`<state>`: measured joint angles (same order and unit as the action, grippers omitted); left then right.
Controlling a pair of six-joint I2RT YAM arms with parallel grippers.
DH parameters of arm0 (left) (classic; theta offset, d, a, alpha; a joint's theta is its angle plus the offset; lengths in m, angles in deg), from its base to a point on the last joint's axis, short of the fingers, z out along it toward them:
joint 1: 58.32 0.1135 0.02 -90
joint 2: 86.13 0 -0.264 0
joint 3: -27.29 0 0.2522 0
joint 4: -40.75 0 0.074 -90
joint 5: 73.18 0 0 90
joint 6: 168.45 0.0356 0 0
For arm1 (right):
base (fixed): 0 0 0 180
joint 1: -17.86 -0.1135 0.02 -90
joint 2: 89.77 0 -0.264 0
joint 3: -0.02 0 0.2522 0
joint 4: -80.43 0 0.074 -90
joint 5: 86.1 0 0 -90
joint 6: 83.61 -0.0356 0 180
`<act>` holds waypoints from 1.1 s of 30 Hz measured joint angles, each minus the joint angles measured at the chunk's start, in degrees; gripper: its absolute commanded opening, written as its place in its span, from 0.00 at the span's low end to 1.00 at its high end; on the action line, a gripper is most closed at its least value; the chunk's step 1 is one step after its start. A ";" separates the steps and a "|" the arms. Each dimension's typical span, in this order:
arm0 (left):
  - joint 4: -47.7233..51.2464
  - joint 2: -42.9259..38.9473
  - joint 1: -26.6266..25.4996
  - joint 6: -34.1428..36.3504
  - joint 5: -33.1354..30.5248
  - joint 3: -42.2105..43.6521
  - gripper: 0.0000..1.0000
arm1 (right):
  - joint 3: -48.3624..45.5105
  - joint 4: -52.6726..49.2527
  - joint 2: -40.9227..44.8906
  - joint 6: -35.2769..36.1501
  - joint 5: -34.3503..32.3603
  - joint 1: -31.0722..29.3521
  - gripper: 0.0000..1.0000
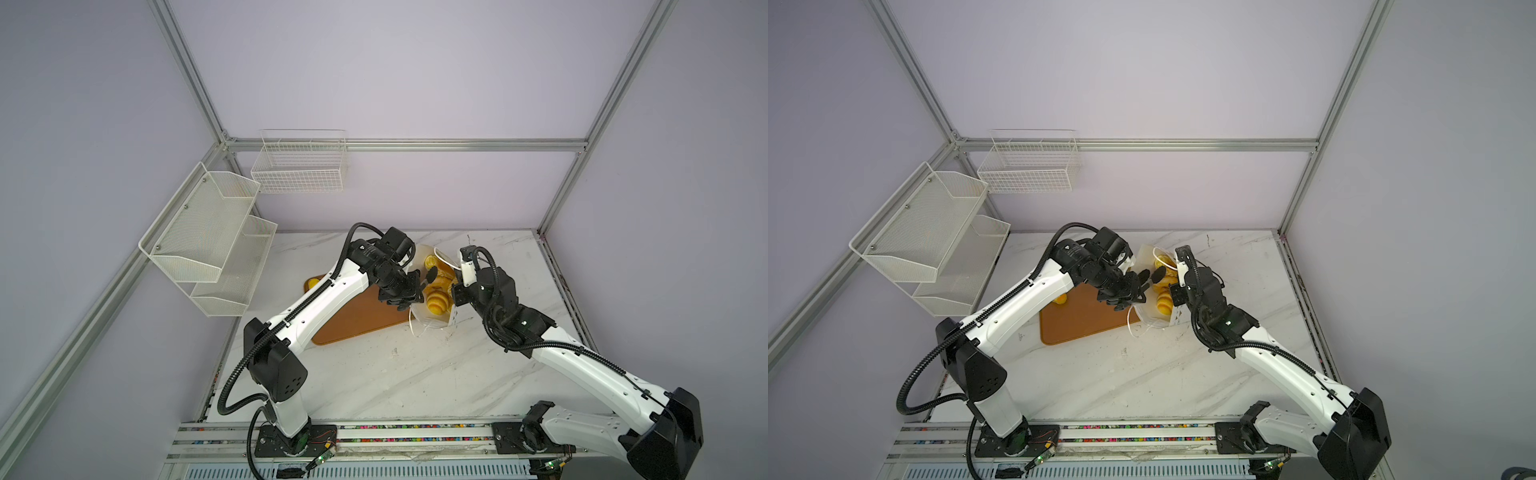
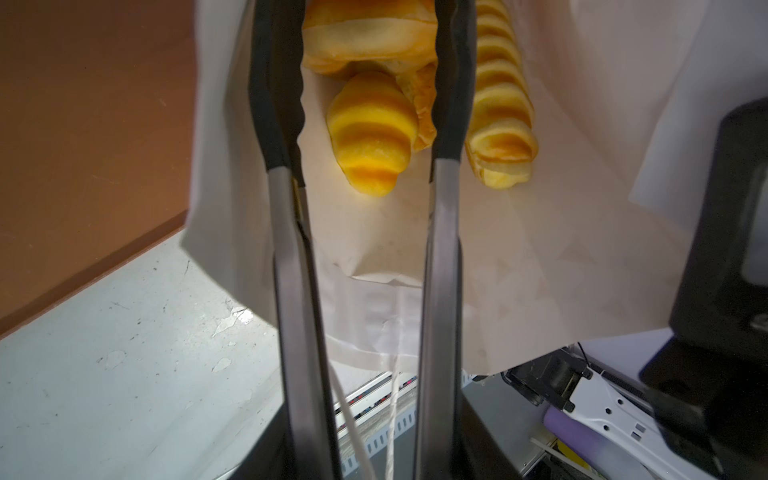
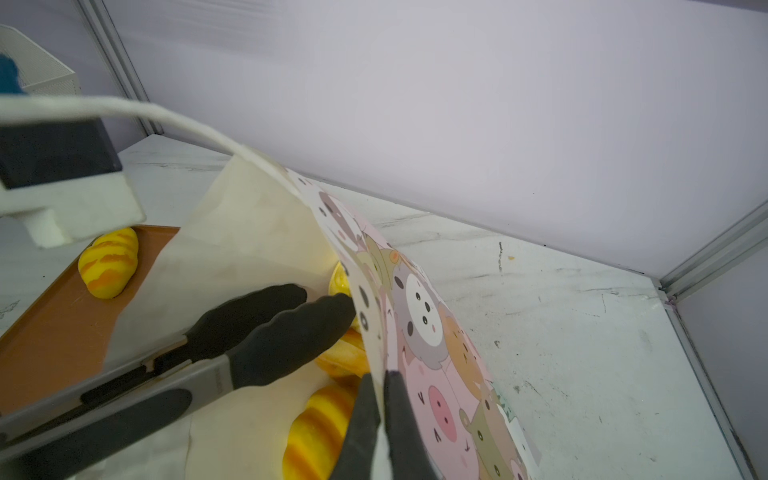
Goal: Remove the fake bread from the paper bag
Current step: 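Swing the left gripper's tongs over to the bag mouth held by the right gripper, then insert the tongs into the bag and pinch a striped bread with the left gripper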
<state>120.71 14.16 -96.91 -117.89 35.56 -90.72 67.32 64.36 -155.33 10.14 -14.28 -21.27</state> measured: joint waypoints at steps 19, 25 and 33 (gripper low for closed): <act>-4.50 2.49 1.09 -1.97 2.69 0.02 0.44 | 0.00 -0.02 -0.09 0.63 2.21 0.00 0.00; -5.18 3.65 1.46 -1.97 3.52 0.04 0.44 | 0.02 0.15 -0.87 0.63 2.60 0.04 0.00; -5.79 6.32 1.55 -2.08 4.50 0.04 0.30 | 0.02 0.00 -1.73 1.07 2.34 0.26 0.00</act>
<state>114.92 20.47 -95.36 -119.97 40.06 -90.68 67.34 64.36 -157.06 11.21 -11.94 -21.01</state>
